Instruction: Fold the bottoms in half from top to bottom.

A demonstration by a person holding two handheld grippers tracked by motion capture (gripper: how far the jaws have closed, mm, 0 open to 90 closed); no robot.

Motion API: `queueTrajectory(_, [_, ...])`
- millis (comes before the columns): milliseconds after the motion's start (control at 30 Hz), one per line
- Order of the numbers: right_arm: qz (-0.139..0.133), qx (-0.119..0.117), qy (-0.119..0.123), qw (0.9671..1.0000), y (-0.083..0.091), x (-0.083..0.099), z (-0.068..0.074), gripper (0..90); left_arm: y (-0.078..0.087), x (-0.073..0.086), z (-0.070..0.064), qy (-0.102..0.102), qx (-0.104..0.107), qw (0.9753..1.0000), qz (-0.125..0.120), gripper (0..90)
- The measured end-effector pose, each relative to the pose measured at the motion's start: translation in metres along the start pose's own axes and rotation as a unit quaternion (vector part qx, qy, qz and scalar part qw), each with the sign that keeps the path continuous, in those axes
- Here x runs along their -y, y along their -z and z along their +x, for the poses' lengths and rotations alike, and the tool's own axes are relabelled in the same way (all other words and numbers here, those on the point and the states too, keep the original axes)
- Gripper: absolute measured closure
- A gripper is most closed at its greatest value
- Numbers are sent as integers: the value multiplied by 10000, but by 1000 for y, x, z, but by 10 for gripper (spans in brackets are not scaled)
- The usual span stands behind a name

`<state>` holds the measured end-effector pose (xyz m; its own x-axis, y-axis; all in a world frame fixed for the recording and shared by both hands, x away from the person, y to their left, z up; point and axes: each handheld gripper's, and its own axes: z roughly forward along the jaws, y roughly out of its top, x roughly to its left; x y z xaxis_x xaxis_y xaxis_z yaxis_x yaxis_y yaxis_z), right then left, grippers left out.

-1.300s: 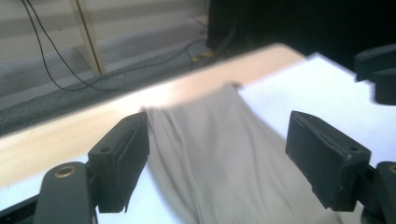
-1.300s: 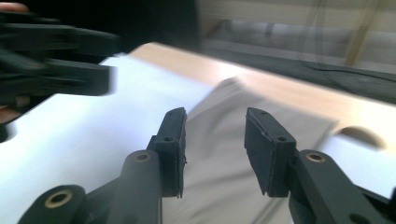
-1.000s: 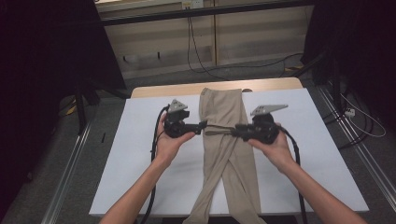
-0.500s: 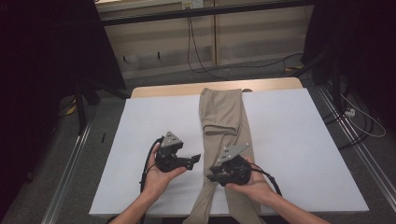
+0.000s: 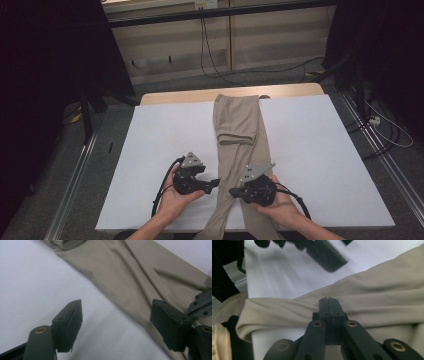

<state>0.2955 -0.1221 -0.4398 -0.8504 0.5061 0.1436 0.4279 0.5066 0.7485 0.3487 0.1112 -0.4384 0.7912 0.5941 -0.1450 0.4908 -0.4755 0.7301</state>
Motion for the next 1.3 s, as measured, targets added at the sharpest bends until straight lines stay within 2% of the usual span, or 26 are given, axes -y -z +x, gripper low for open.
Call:
queueTrajectory(67, [-10,13,0,10000,8,2,0,900,-1,0,-2,-4,-67,10000,73,311])
queueTrajectory(100, [-31,-2,-36,10000,13,4,1,900,-2,1,-3,71,-55,9999,60,312])
queueTrajectory(133, [-40,9,-53,10000,16,6,0,900,-2,1,-3,61,45,9998,161,319])
queueTrajectory(233, [20,85,-123,9999,29,15,0,900,-2,2,-5,38,110,9998,191,348])
queueTrajectory(300, [1,154,-238,9996,38,24,-2,900,-3,2,-6,18,41,9997,244,396])
queueTrajectory(333, [-4,184,-263,9995,39,25,-3,900,-5,1,-6,37,123,9996,254,421])
queueTrajectory(400, [-111,156,-305,9994,36,21,-6,895,-8,1,-6,89,83,9996,244,429])
queueTrajectory(433, [-141,128,-198,9996,31,15,-5,787,-9,0,-5,82,83,9996,259,424])
queueTrajectory(500, [-190,119,-118,9997,22,1,-5,668,-8,0,-5,-45,-6,9997,244,389])
queueTrajectory(533, [-189,53,-67,9998,18,-3,-4,660,-7,0,-4,-88,-101,9996,231,357])
queueTrajectory(567, [-209,10,12,9998,13,-9,-3,640,-6,1,-2,-48,-158,9996,235,326])
queueTrajectory(600, [-125,-94,108,9998,4,-13,0,600,-6,1,0,18,-142,9997,222,318])
queueTrajectory(633, [-21,-183,181,9997,-3,-14,3,601,-6,2,1,87,-138,9997,194,316])
queueTrajectory(667, [39,-201,239,9995,-9,-14,5,593,-5,2,3,10,-154,9995,261,308])
queueTrajectory(700, [179,-258,304,9990,-16,-13,8,578,-6,3,3,59,-171,9996,223,297])
queueTrajectory(733, [270,-293,395,9984,-21,-11,10,568,-5,3,3,-13,-164,9995,282,297])
queueTrajectory(800, [397,-307,406,9979,-25,-6,12,635,-4,3,3,-31,-100,9995,282,294])
queueTrajectory(867, [386,-316,459,9977,-21,-3,12,817,-3,3,0,-64,-100,9997,236,293])
queueTrajectory(900, [380,-367,341,9980,-17,-2,10,900,-4,3,-1,-40,-78,9997,224,293])
queueTrajectory(1067, [106,-543,81,9984,5,1,3,900,-7,2,-7,9,113,9995,279,316])
queueTrajectory(1167, [2,-475,68,9988,23,4,2,900,-9,1,-11,-20,161,9994,312,325])
queueTrajectory(1300, [-129,-372,-76,9992,45,13,0,900,-12,0,-16,-98,213,9991,356,325])
